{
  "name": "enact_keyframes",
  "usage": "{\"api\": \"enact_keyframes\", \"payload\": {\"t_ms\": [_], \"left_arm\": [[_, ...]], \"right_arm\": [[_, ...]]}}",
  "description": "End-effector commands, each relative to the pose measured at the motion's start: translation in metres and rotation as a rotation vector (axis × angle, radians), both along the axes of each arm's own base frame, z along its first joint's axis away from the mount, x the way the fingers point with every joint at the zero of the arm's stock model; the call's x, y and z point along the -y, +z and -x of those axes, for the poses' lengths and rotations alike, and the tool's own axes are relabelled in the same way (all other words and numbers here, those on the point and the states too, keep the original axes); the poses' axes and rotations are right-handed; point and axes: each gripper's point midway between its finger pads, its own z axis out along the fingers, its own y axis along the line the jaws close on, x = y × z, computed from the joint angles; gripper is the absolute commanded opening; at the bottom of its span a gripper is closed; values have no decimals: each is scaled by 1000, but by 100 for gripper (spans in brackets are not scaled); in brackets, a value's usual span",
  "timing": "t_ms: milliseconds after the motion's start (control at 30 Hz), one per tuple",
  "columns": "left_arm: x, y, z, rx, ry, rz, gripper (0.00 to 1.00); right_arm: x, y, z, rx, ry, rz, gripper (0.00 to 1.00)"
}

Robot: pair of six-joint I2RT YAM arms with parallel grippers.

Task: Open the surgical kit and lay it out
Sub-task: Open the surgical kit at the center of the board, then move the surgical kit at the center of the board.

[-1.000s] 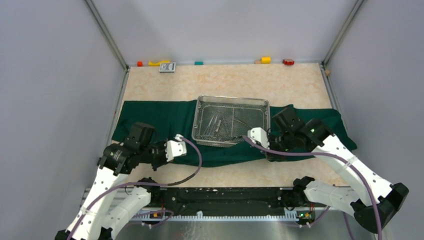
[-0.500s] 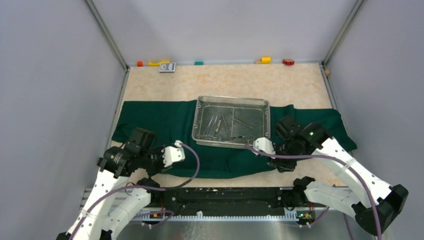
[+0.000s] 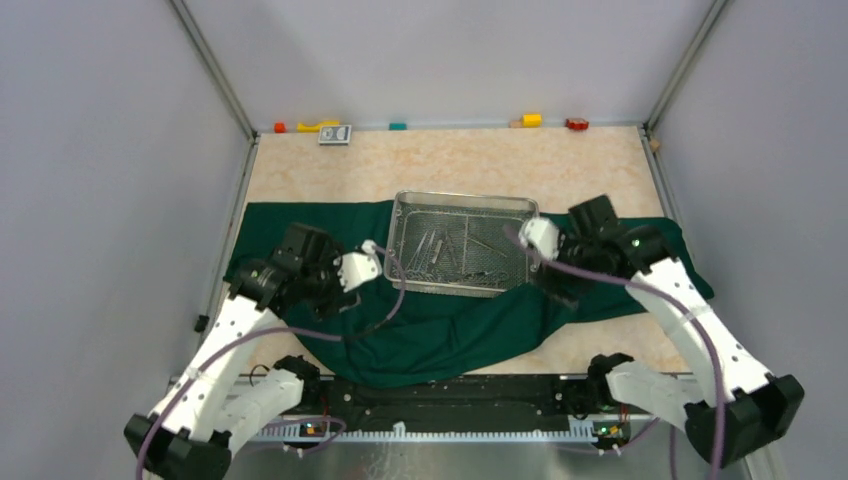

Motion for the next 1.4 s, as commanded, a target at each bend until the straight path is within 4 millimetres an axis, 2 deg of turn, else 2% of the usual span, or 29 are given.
{"api": "enact_keyframes", "payload": {"t_ms": [0,100,200,300,400,500,600,900,1133,1367], "left_arm": [[14,28,-100,265,206,104,83],[11,27,-147,319,335,160,85],[-14,11,-185,297,492,194,86],[-32,-12,-214,225,589,230,85],[-31,-30,-232,158,627,268,85],[-24,-46,-243,121,638,304,86],[-17,-53,-257,94,666,350,87],[23,-71,-267,-78,628,512,89],[50,-85,-270,-133,600,534,86],[67,-95,-270,-166,582,536,80]], "right_arm": [[27,33,-112,235,-334,-127,72],[63,16,-153,237,-478,-107,71],[97,-2,-186,220,-599,-74,69],[122,-21,-211,165,-679,-61,67],[131,-40,-224,89,-705,-83,68],[127,-56,-234,36,-716,-116,69],[125,-72,-247,-5,-739,-140,69],[121,-109,-265,-83,-777,-162,64],[118,-119,-267,-115,-781,-174,57],[118,-123,-265,-125,-781,-170,52]]}}
